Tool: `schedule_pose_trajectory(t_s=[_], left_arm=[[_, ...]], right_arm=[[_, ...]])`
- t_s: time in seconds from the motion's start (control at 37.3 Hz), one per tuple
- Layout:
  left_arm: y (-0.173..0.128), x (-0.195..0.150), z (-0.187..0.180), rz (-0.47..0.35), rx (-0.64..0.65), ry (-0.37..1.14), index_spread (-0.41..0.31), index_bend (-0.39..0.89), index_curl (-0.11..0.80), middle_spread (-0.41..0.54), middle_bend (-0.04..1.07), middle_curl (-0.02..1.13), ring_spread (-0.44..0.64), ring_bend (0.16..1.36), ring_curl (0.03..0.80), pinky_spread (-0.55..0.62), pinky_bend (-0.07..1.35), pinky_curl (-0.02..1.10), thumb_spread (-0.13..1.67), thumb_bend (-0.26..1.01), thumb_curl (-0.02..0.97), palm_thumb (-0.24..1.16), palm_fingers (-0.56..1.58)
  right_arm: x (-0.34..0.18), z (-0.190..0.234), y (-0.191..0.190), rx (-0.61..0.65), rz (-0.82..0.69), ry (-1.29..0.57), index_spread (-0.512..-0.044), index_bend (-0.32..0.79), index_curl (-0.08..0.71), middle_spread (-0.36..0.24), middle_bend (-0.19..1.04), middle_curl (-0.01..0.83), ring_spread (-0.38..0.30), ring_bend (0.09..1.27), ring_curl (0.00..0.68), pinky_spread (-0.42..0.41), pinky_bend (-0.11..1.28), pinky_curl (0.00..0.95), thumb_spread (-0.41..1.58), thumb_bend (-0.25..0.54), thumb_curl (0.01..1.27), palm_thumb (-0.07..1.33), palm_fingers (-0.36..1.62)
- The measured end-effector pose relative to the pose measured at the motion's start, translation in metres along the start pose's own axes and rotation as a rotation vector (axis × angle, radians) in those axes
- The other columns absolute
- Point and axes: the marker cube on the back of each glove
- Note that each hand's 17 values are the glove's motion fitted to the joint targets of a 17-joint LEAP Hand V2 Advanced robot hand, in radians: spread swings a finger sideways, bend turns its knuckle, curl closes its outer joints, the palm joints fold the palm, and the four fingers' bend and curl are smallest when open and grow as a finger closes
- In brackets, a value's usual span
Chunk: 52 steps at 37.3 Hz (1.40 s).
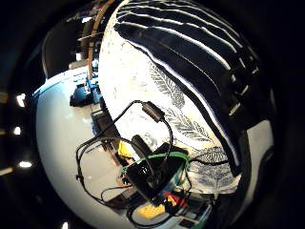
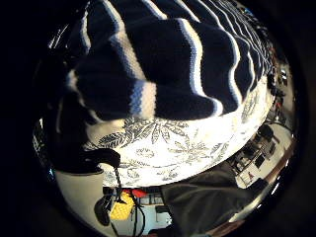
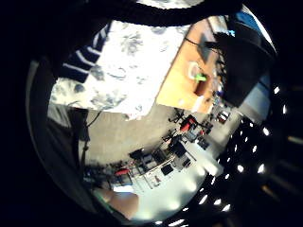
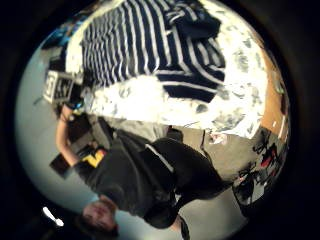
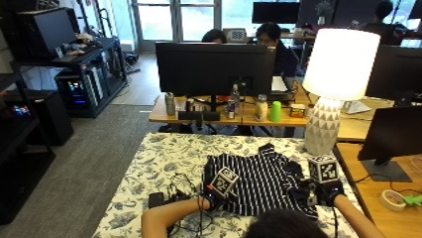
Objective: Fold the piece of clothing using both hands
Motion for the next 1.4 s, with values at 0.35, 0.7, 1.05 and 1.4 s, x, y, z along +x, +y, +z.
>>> schedule_pose_trajectory(t_s=[0.35,0.7,1.05,1.4], left_arm=[[-0.012,-0.023,-0.045,-0.115,0.142,0.022,-0.173,0.11,0.343,-0.211,0.27,0.35,-0.32,0.65,0.347,-0.42,0.74,0.35,1.44,0.26,0.350,0.65,1.17],[-0.011,-0.043,-0.064,-0.195,0.162,-0.023,-0.173,0.08,0.271,-0.302,0.42,0.46,-0.37,0.72,0.410,-0.42,0.70,0.39,1.59,0.30,0.331,0.63,1.17],[-0.016,-0.055,-0.029,-0.046,0.105,0.020,-0.179,0.11,0.247,-0.321,0.48,0.51,-0.37,0.68,0.420,-0.39,0.59,0.39,1.61,0.34,0.307,0.60,1.12],[0.007,-0.104,-0.088,-0.105,0.135,-0.053,-0.175,0.10,0.228,-0.325,0.48,0.54,-0.37,0.62,0.416,-0.38,0.51,0.39,1.62,0.39,0.279,0.54,1.11]], right_arm=[[-0.052,0.075,-0.068,0.046,-0.239,0.082,-0.305,0.10,0.129,0.047,0.24,0.355,0.153,0.57,0.297,0.264,0.87,0.349,1.00,-0.014,0.26,0.32,0.03],[-0.048,0.091,-0.114,0.303,-0.148,0.084,-0.265,0.13,0.192,-0.061,0.32,0.388,-0.030,0.66,0.322,0.147,0.73,0.312,1.00,0.072,0.33,0.64,0.58],[-0.039,0.057,-0.077,0.232,-0.162,0.037,-0.271,0.16,0.277,-0.173,0.37,0.443,-0.225,0.67,0.393,-0.284,0.70,0.358,0.96,0.187,0.42,1.01,1.20],[-0.035,-0.065,-0.040,0.194,-0.125,0.100,-0.270,0.13,0.308,-0.198,0.35,0.461,-0.253,0.63,0.411,-0.336,0.67,0.379,0.89,0.096,0.46,1.04,1.22]])
